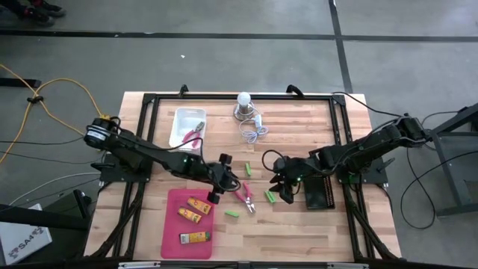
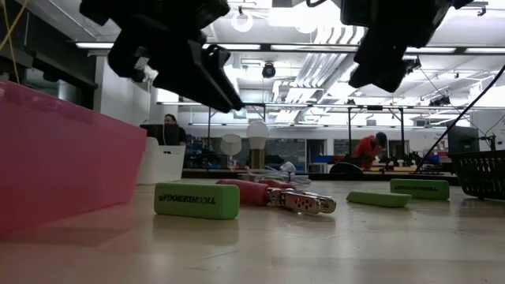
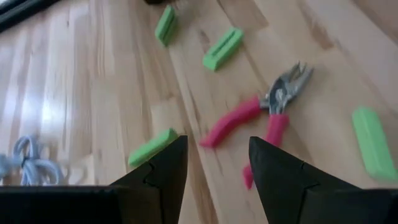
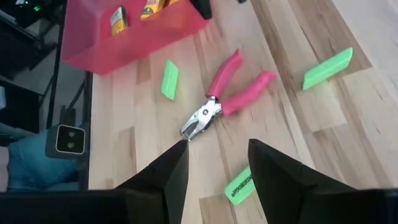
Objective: Pick & Place School Supplies
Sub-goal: Put the pink pliers into the white bin
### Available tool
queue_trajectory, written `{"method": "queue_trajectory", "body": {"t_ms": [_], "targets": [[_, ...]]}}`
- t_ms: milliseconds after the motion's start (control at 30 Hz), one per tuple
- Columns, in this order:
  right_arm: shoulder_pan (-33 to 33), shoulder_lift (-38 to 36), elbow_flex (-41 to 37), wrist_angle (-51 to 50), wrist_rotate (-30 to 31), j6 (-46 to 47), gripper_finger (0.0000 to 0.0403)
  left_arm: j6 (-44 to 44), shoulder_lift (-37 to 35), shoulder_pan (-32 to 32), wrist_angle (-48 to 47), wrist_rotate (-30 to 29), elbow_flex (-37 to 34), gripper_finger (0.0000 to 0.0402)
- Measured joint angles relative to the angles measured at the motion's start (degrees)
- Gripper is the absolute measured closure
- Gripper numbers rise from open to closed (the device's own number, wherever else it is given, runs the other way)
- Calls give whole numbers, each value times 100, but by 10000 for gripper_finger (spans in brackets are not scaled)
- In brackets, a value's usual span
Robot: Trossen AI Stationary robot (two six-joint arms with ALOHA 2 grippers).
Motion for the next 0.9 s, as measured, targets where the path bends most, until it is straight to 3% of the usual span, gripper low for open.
{"method": "queue_trajectory", "body": {"t_ms": [400,900], "targets": [[332,0,2,-235,241,236,247,-33,693,-9,-1567,380,1282,238],[981,0,0,-490,695,796,247,302,1232,-153,-1640,1027,1407,238]]}}
